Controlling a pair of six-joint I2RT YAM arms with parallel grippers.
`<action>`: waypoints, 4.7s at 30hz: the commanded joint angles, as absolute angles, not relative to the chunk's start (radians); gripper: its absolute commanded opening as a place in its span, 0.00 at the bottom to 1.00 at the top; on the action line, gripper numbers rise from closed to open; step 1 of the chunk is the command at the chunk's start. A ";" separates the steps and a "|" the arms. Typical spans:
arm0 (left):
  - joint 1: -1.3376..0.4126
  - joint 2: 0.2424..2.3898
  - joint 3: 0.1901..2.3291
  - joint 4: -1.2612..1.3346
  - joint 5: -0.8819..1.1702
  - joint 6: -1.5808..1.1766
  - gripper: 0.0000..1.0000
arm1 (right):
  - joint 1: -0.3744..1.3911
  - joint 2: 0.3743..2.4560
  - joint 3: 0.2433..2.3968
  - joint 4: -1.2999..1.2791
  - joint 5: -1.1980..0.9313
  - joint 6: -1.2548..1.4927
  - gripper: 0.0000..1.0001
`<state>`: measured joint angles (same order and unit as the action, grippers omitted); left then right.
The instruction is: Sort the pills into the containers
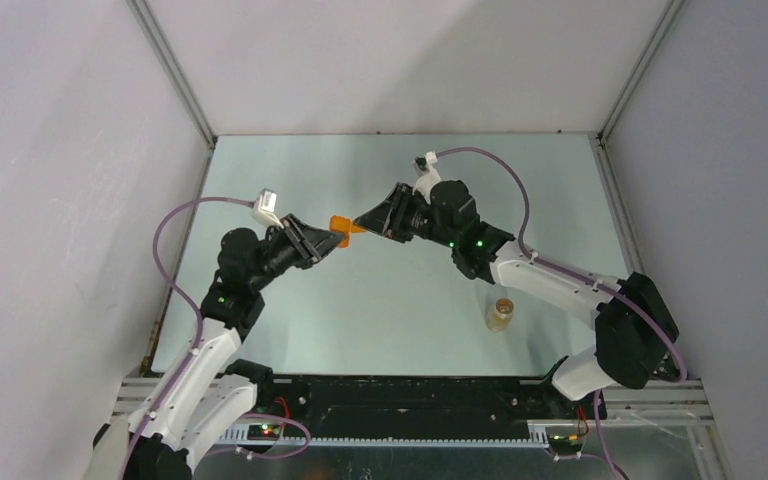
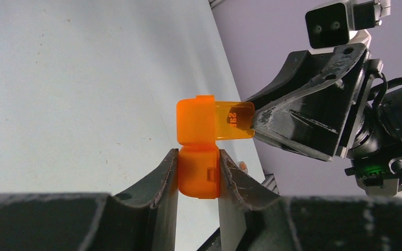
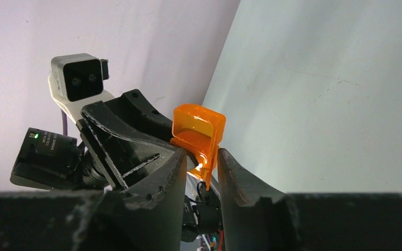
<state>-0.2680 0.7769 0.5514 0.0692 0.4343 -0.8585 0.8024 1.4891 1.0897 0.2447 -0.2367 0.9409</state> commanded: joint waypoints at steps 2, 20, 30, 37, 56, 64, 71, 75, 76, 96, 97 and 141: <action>-0.267 0.774 0.558 0.126 0.465 -0.879 0.00 | 0.801 1.498 1.087 0.220 -0.229 0.929 0.22; -0.266 0.691 0.602 -0.074 0.258 -0.768 1.00 | 0.676 1.431 1.106 -0.226 -0.194 0.658 0.00; -0.265 0.721 0.612 -0.054 0.222 -0.764 0.99 | 0.546 1.462 1.042 -0.498 -0.284 0.383 0.00; -0.266 0.696 0.585 -0.060 0.251 -0.770 1.00 | 0.519 1.503 1.007 -0.485 -0.395 0.274 0.00; -0.265 0.679 0.585 -0.124 0.263 -0.759 0.99 | 0.505 1.651 1.018 -0.379 -0.302 0.204 0.27; -0.267 0.670 0.569 -0.118 0.251 -0.762 0.99 | 0.498 1.503 1.055 -0.486 -0.183 0.264 0.64; -0.266 0.682 0.593 -0.169 0.209 -0.748 0.98 | 0.498 1.330 1.058 -0.713 0.189 0.424 0.61; -0.271 0.707 0.625 -0.210 0.186 -0.719 0.97 | 0.506 1.242 1.051 -0.892 0.397 0.521 0.60; -0.272 0.707 0.626 -0.211 0.179 -0.714 0.97 | 0.507 1.231 1.048 -0.947 0.415 0.538 0.60; -0.288 0.688 0.586 -0.153 0.189 -0.689 0.98 | 0.596 1.058 0.838 -0.944 0.253 0.678 0.75; -0.290 0.687 0.585 -0.150 0.191 -0.690 0.98 | 0.596 1.061 0.833 -0.936 0.252 0.679 0.75; -0.862 0.825 0.660 0.060 0.478 0.024 0.92 | 0.717 1.028 1.053 -0.507 -0.515 0.522 0.41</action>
